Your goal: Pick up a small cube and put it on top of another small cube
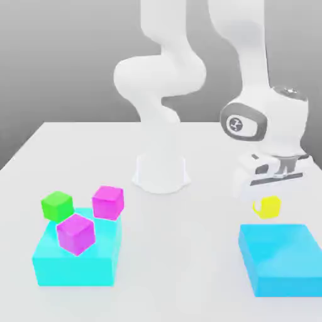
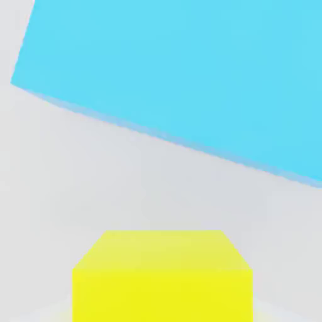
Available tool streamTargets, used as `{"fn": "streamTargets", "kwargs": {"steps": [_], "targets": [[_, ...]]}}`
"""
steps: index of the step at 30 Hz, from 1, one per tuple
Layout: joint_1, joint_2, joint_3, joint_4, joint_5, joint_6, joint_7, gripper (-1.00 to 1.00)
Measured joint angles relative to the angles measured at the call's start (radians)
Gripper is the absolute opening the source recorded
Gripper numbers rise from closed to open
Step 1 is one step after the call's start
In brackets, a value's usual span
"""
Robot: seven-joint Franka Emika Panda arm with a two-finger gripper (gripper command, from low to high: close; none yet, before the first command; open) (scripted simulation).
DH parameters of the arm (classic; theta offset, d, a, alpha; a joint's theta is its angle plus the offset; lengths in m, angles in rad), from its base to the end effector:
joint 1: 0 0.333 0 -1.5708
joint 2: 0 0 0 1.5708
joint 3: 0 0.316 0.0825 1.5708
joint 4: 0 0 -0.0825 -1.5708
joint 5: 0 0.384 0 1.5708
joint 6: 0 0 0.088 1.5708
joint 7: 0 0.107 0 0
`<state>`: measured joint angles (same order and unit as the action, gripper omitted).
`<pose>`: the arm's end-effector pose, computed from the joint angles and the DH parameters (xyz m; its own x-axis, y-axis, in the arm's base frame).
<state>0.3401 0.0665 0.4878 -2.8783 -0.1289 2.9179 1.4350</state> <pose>0.2242 0.2627 0.1759 0.8861 -0.4634 -0.0070 -0.4632 -0.8861 0.0161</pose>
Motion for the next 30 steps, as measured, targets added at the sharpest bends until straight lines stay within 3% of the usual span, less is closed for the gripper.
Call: {"fn": "streamTargets", "kwargs": {"steps": [11, 30], "targets": [[0.011, -0.098, 0.025, -0.055, 0.198, -0.014, -0.154, -1.00], [-0.647, -0.295, -0.402, 0.167, 0.149, -0.434, 0.460, -1.00]]}}
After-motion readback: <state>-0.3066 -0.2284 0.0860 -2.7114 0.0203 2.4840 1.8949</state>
